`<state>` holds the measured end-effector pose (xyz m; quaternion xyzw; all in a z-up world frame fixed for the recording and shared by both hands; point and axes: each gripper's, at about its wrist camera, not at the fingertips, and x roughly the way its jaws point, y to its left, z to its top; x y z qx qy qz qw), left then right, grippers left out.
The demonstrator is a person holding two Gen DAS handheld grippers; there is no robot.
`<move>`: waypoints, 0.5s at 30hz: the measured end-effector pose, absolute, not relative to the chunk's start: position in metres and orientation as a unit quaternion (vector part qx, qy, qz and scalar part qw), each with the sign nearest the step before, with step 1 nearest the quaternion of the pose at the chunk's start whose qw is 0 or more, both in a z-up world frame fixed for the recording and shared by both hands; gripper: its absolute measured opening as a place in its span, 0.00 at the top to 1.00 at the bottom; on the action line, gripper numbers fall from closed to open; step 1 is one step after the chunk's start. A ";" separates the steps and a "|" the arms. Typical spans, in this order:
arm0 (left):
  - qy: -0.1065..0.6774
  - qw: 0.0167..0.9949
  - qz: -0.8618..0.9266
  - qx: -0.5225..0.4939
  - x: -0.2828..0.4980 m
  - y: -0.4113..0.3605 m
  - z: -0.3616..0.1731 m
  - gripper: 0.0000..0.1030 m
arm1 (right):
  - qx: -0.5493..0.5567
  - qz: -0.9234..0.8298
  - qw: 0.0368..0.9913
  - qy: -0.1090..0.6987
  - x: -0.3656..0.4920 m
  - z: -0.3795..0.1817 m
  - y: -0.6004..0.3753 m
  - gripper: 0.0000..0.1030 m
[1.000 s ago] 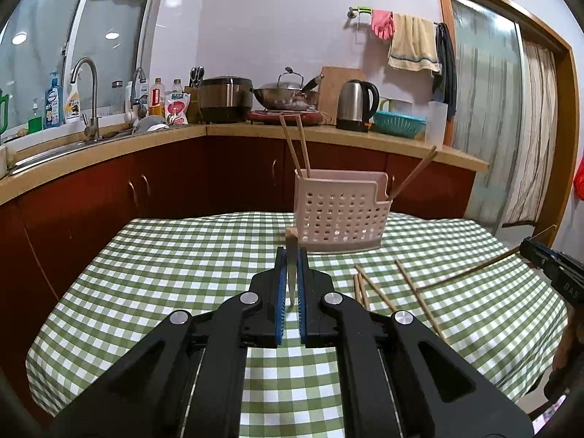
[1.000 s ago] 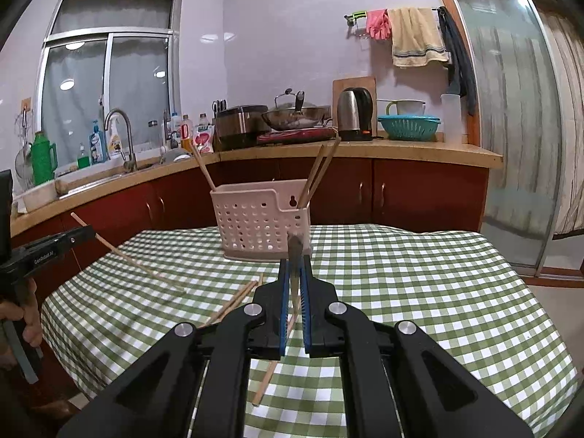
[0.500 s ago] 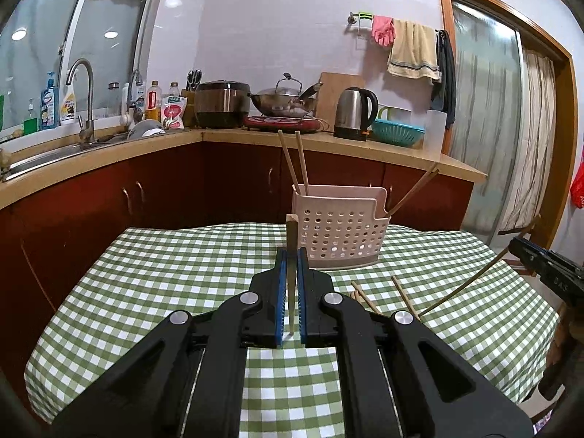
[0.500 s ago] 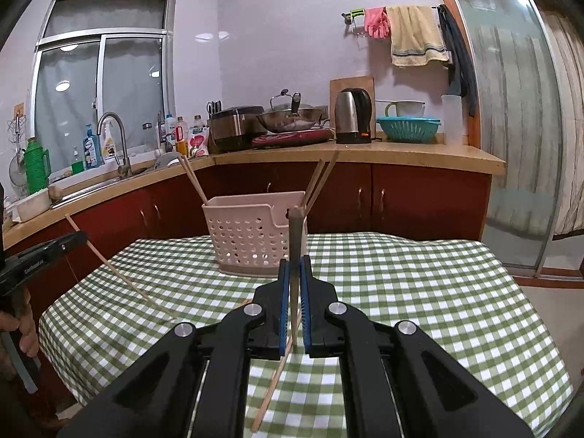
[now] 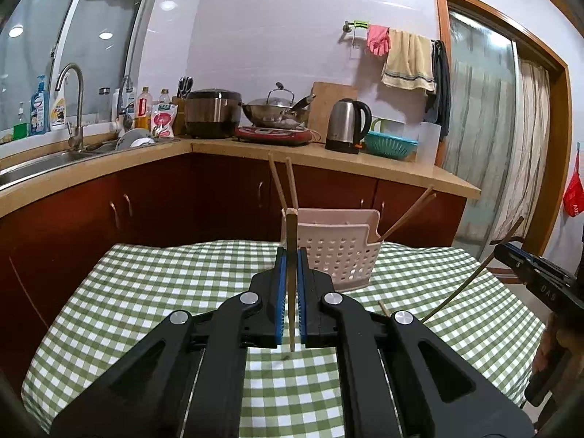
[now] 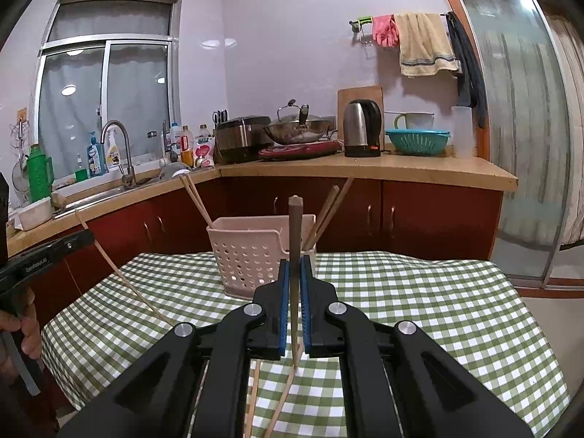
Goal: Organize utensils
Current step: 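Lift both held chopsticks upright and carry them over the basket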
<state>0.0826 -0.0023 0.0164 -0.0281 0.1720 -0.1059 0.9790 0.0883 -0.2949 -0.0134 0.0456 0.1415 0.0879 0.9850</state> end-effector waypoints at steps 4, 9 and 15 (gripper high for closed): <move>0.162 0.979 -0.117 -0.031 0.087 -0.007 0.028 0.94 | 0.044 0.093 0.987 0.127 0.090 -0.002 -0.294 0.94; 0.130 0.983 -0.128 -0.030 0.094 -0.016 0.051 0.94 | 0.044 0.102 0.989 0.094 0.096 0.021 -0.294 0.94; 0.091 0.986 -0.135 -0.024 0.112 -0.026 0.081 0.94 | 0.037 0.107 0.992 0.047 0.110 0.050 -0.293 0.94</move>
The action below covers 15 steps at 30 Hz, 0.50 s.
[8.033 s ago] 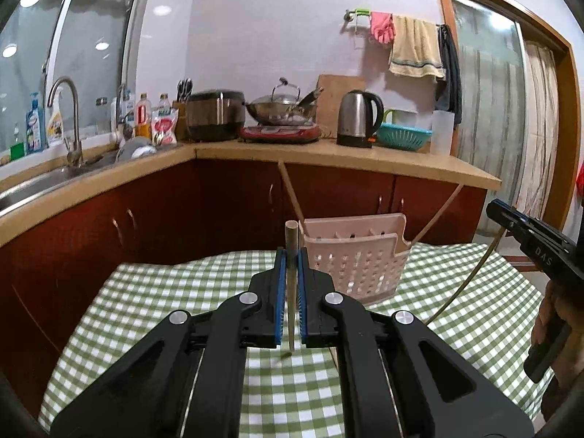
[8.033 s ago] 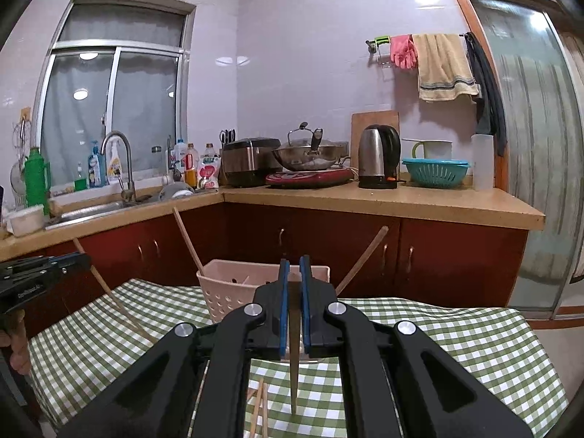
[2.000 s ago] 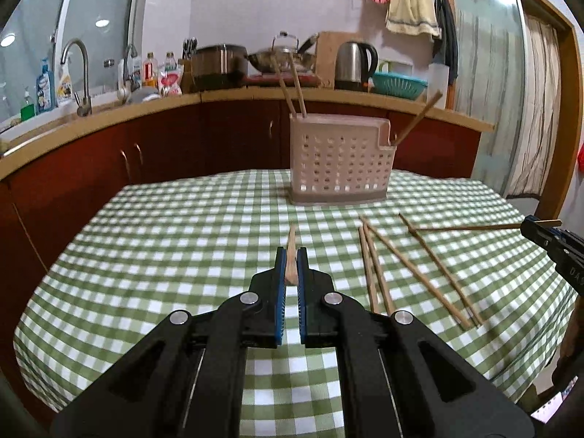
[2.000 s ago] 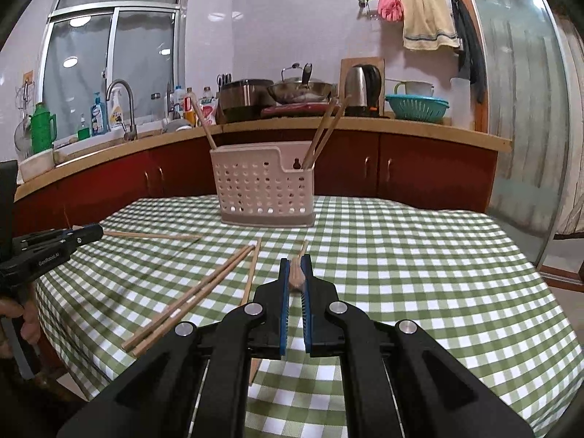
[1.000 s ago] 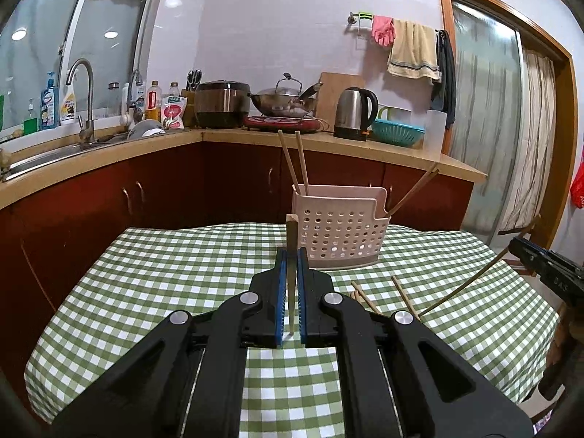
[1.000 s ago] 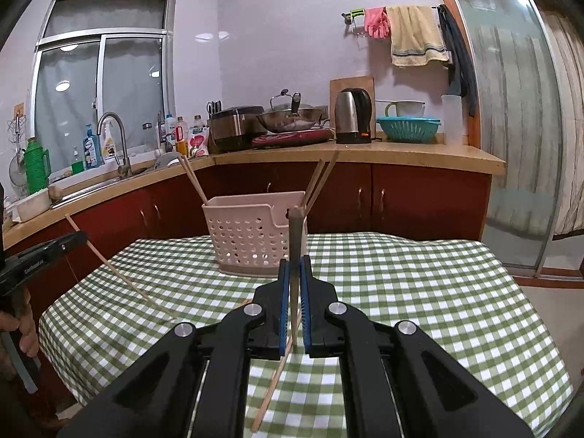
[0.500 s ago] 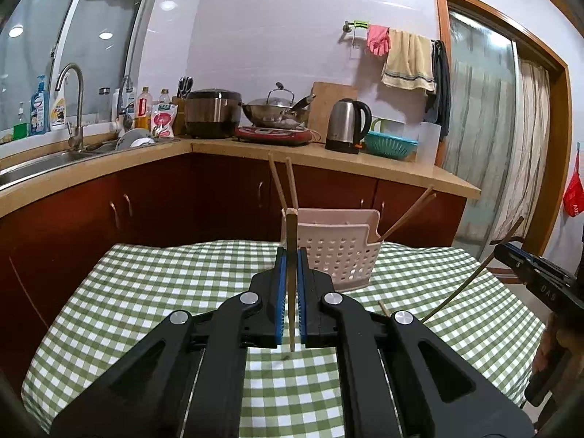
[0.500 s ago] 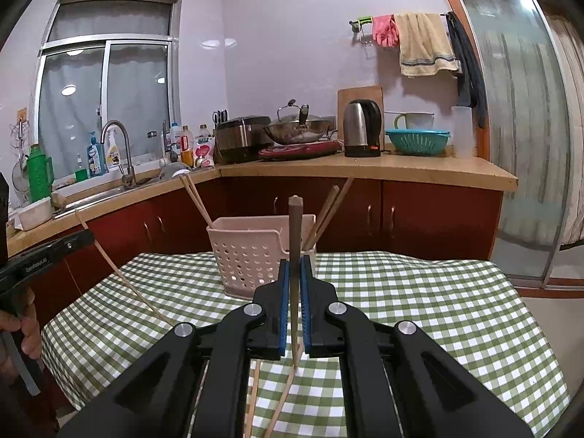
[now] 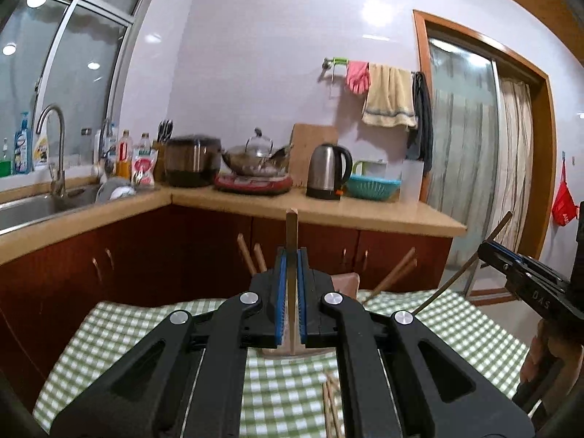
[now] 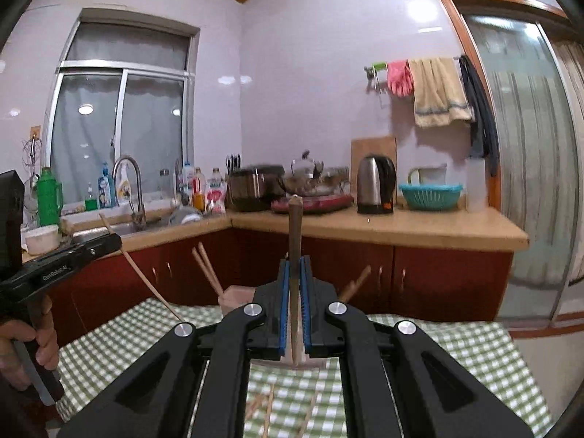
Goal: Organize utensils
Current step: 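Lift both held chopsticks upright and carry them over the basket, then lower chopsticks into the basket and open both tools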
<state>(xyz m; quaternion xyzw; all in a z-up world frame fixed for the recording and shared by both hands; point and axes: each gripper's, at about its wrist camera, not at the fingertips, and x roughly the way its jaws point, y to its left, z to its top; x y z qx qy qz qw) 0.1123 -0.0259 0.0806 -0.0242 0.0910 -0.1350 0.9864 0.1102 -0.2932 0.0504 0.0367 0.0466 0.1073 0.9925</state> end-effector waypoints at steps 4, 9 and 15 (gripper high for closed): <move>0.065 0.989 -0.133 -0.026 0.128 -0.034 0.098 0.94 | 0.038 0.110 0.993 0.025 0.125 0.065 -0.294 0.94; 0.044 0.991 -0.126 -0.019 0.153 -0.046 0.110 0.94 | 0.038 0.114 0.993 0.007 0.148 0.075 -0.292 0.94; 0.042 0.993 -0.112 -0.018 0.192 -0.057 0.105 0.94 | 0.040 0.115 0.992 0.012 0.183 0.071 -0.289 0.94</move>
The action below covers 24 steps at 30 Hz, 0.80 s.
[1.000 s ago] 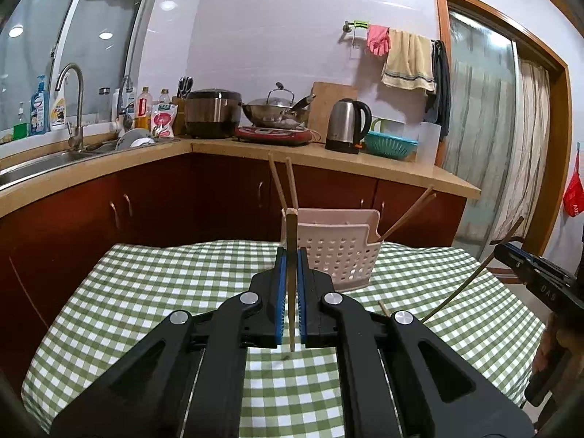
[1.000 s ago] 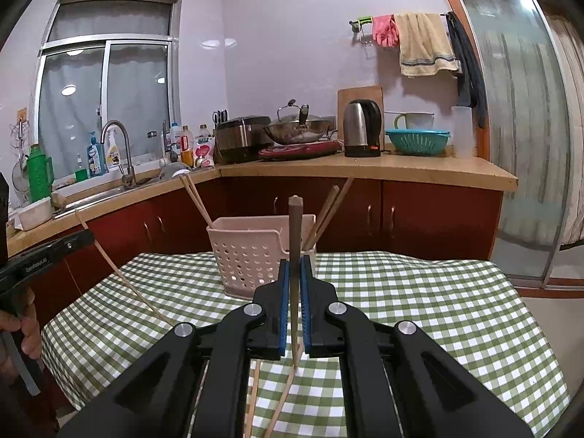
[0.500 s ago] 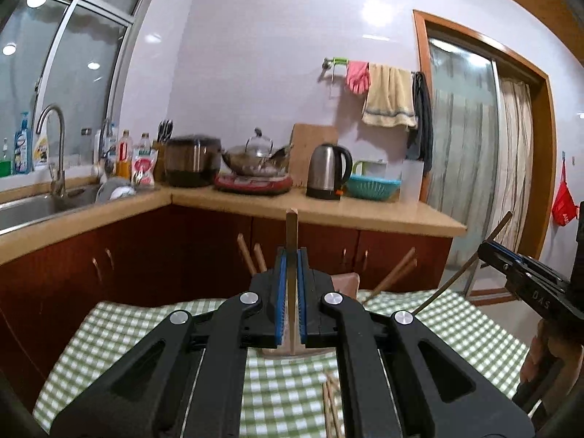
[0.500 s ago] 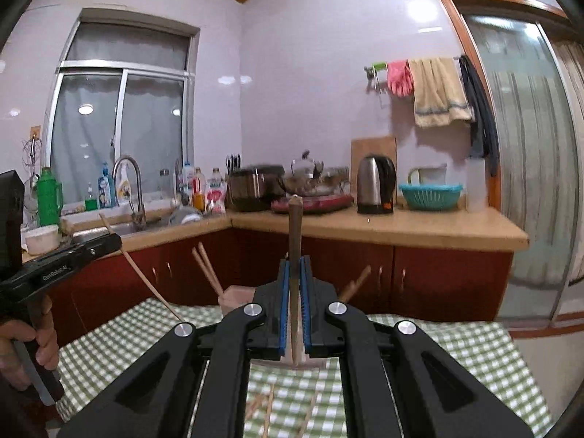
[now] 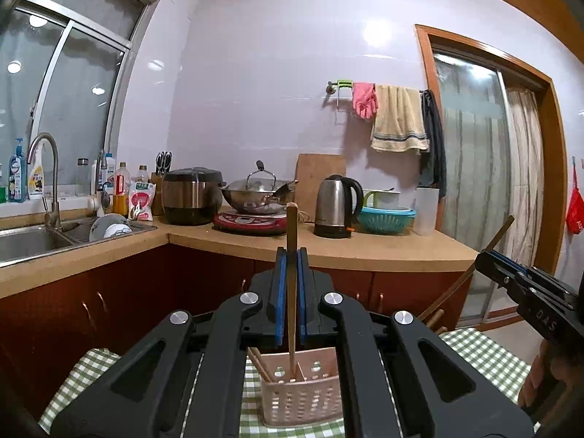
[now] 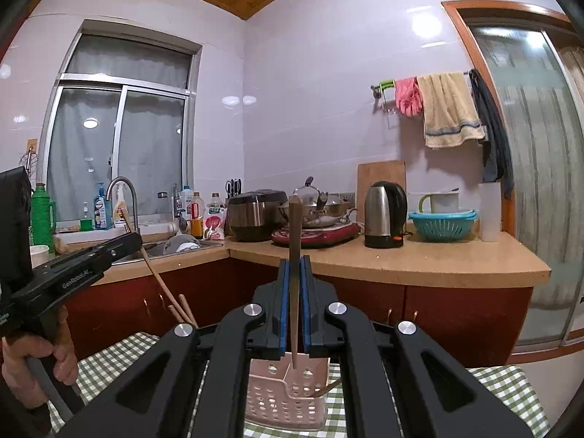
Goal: Organize utensils
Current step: 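Lower chopsticks into the basket and open both tools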
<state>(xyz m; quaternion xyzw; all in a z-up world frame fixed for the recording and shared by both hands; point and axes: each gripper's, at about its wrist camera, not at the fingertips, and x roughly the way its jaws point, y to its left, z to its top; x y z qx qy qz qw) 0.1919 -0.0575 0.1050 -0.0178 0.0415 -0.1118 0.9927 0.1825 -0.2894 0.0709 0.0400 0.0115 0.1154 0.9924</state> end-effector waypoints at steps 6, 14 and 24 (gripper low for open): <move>0.073 0.991 -0.106 -0.025 0.227 -0.065 0.078 0.94 | 0.054 0.120 0.990 0.052 0.216 0.043 -0.288 0.94; 0.104 0.989 -0.100 -0.014 0.250 -0.070 0.045 0.94 | 0.050 0.119 0.987 0.096 0.240 0.008 -0.279 0.94; 0.131 0.987 -0.095 -0.008 0.261 -0.071 0.026 0.90 | 0.060 0.122 0.984 0.118 0.251 -0.001 -0.282 0.84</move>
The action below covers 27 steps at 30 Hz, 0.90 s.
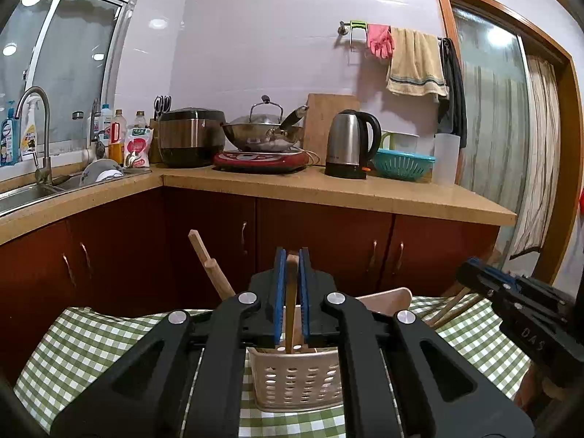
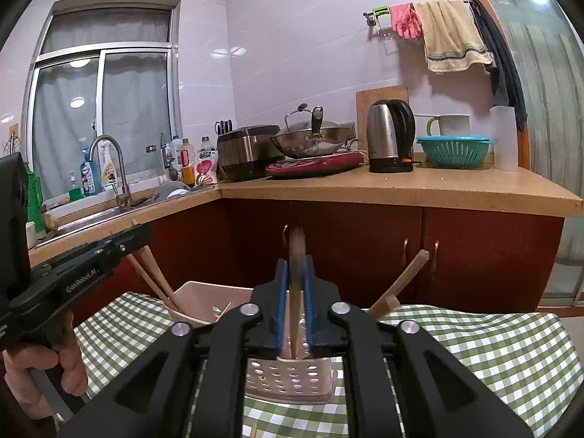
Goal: Organize utensils
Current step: 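Lower chopsticks into the basket and open both tools, then move both open tools back toward the remaining chopsticks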
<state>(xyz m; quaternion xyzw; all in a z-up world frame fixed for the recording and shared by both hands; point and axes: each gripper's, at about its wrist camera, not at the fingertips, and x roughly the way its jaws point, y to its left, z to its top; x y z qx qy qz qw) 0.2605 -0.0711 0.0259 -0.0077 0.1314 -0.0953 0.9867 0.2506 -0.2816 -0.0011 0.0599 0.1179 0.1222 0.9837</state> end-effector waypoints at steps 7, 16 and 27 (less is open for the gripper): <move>0.117 0.988 -0.095 -0.014 0.248 -0.068 0.034 0.52 | 0.052 0.105 0.988 0.103 0.234 0.009 -0.283 0.63; 0.109 0.991 -0.078 0.002 0.199 -0.063 0.034 0.40 | 0.042 0.091 0.990 0.102 0.183 0.005 -0.287 0.61; 0.181 0.982 -0.055 0.001 0.134 -0.049 -0.024 0.40 | 0.029 0.082 0.980 0.179 0.120 -0.062 -0.279 0.61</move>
